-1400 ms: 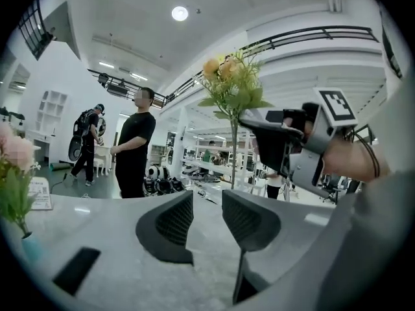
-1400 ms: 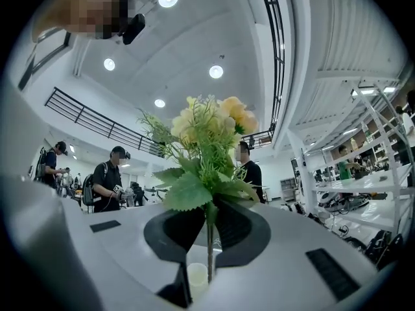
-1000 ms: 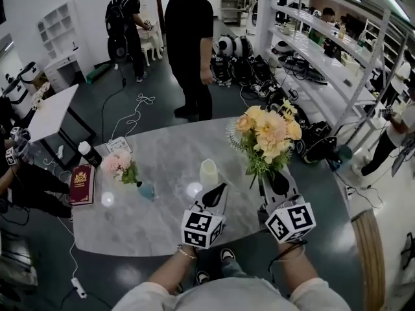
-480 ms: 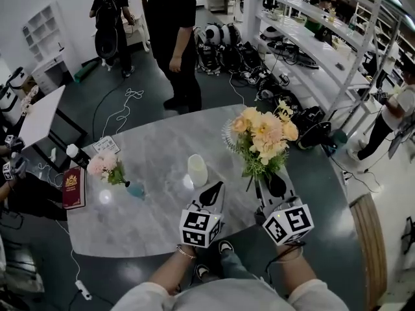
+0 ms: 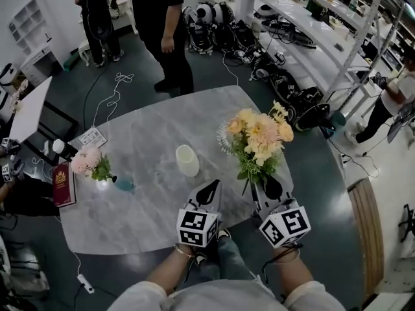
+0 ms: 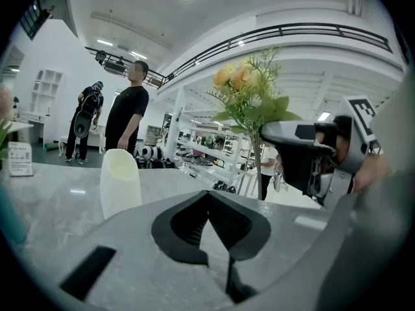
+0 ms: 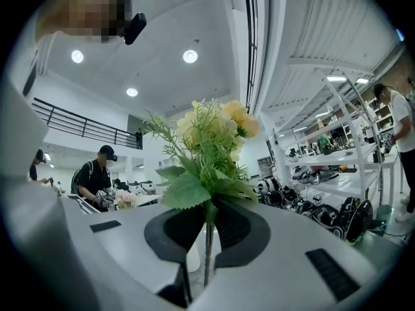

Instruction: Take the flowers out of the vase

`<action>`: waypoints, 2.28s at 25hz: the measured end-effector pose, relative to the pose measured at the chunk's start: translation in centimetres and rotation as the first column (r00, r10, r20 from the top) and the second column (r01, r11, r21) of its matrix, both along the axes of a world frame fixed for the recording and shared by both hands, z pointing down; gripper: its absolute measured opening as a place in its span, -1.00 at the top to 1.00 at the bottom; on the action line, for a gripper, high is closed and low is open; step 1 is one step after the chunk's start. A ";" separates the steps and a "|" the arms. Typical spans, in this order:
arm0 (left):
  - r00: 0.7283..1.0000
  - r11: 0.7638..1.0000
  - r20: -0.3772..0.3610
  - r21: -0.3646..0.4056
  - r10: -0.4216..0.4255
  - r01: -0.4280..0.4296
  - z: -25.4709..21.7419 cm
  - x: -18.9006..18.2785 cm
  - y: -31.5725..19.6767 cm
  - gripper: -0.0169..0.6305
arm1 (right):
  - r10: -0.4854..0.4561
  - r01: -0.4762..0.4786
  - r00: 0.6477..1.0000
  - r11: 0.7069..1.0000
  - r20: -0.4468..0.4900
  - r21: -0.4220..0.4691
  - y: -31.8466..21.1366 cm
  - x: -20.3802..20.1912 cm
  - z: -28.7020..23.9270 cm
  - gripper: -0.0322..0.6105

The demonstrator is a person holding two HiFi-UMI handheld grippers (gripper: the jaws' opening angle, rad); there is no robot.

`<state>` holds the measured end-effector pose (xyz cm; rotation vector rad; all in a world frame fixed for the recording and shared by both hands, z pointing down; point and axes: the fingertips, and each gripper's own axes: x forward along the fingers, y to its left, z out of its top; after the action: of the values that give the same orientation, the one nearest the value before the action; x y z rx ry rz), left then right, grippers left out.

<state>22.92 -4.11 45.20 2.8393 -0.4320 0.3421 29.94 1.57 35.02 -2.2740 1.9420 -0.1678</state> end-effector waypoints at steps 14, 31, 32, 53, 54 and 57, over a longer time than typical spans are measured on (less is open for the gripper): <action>0.997 0.997 0.066 -0.068 -0.038 0.043 4.3 0.5 -0.2 0.92 | -0.008 0.017 0.995 0.995 0.100 -0.093 0.0 1.8 6.2 0.81; 0.990 0.988 0.126 -0.130 -0.068 0.085 8.6 -0.3 -0.3 0.92 | -0.009 0.044 0.982 0.982 0.190 -0.186 -1.3 2.5 12.7 0.84; 0.989 0.987 0.128 -0.133 -0.071 0.089 8.9 -0.4 -0.5 0.92 | -0.010 0.048 0.981 0.981 0.194 -0.190 -1.5 2.4 13.0 0.84; 0.979 0.973 0.172 -0.182 -0.107 0.138 12.5 -0.9 -1.5 0.92 | -0.042 0.109 0.970 0.955 0.239 -0.275 -3.2 2.4 18.6 0.85; 0.979 0.973 0.171 -0.186 -0.109 0.141 12.7 -0.9 -1.6 0.92 | -0.042 0.110 0.970 0.953 0.239 -0.281 -3.2 2.4 18.8 0.85; 0.979 0.971 0.170 -0.191 -0.114 0.147 12.9 -0.9 -1.7 0.92 | -0.035 0.108 0.969 0.950 0.244 -0.293 -3.2 2.6 19.5 0.85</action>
<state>22.05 -5.79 58.13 2.5800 -0.5777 0.5544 32.55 -1.66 54.49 -2.2304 1.9865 -0.7610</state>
